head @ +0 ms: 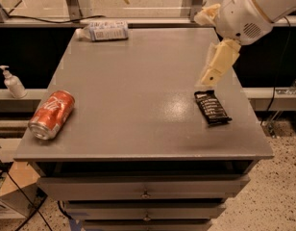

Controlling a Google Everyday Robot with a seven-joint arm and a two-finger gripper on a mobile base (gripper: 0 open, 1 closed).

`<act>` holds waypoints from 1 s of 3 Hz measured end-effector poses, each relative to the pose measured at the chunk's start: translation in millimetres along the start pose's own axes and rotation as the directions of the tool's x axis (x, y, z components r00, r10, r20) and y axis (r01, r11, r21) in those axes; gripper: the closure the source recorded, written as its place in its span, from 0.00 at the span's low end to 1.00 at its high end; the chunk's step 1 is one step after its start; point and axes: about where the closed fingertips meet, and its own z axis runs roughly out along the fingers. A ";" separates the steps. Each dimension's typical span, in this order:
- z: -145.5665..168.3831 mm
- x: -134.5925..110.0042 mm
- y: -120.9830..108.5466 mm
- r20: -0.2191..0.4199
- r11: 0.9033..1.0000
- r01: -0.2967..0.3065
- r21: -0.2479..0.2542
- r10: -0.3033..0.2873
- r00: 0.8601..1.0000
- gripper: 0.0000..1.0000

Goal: Pick blue plastic bottle

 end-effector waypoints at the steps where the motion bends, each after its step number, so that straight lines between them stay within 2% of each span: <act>1: 17.6 -15.2 -28.7 0.115 0.999 0.002 0.047 -0.007 0.993 0.00; 2: 38.2 -23.7 -58.0 0.191 0.998 -0.030 0.063 0.018 0.981 0.00; 3: 64.7 -27.6 -87.1 0.230 0.997 -0.062 0.048 0.049 0.972 0.00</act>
Offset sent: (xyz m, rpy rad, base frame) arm 0.1109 0.0494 -0.0042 0.3038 -0.0734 -0.0319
